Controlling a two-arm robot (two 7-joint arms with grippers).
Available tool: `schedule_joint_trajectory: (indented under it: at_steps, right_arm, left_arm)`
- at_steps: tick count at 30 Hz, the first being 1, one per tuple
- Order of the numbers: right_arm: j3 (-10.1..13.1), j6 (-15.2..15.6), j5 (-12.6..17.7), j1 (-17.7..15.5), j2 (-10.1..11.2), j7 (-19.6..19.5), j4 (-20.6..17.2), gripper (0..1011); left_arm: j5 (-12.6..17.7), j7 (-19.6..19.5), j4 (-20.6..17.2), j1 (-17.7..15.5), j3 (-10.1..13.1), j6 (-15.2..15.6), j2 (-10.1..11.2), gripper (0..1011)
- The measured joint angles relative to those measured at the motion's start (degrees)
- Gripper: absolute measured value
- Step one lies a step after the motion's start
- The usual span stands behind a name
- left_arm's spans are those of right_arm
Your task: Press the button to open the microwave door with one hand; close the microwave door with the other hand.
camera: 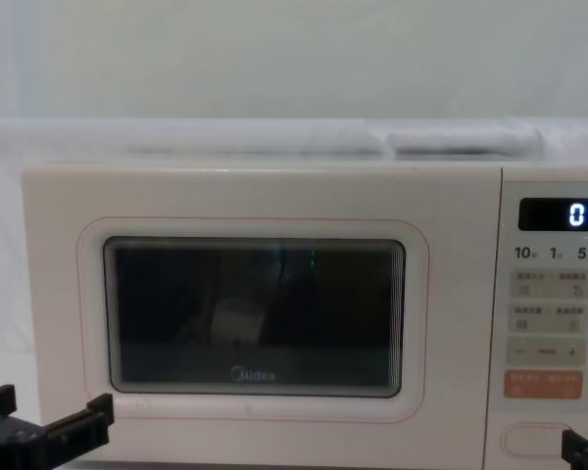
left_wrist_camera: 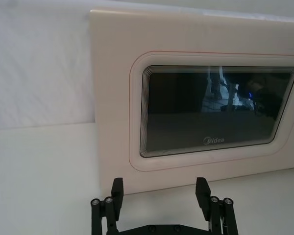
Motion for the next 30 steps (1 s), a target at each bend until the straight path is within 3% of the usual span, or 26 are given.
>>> schedule_joint_trajectory:
  at_steps: [2, 30]
  right_arm:
    - [0.0, 0.0, 0.0, 0.0, 0.0, 0.0, 0.0, 1002]
    - [0.0, 0.0, 0.0, 0.0, 0.0, 0.0, 0.0, 1002]
  left_arm:
    - [0.0, 0.0, 0.0, 0.0, 0.0, 0.0, 0.0, 1001]
    - [-0.2, 0.0, -0.3, -0.2, 0.1, 0.1, 0.1, 1001]
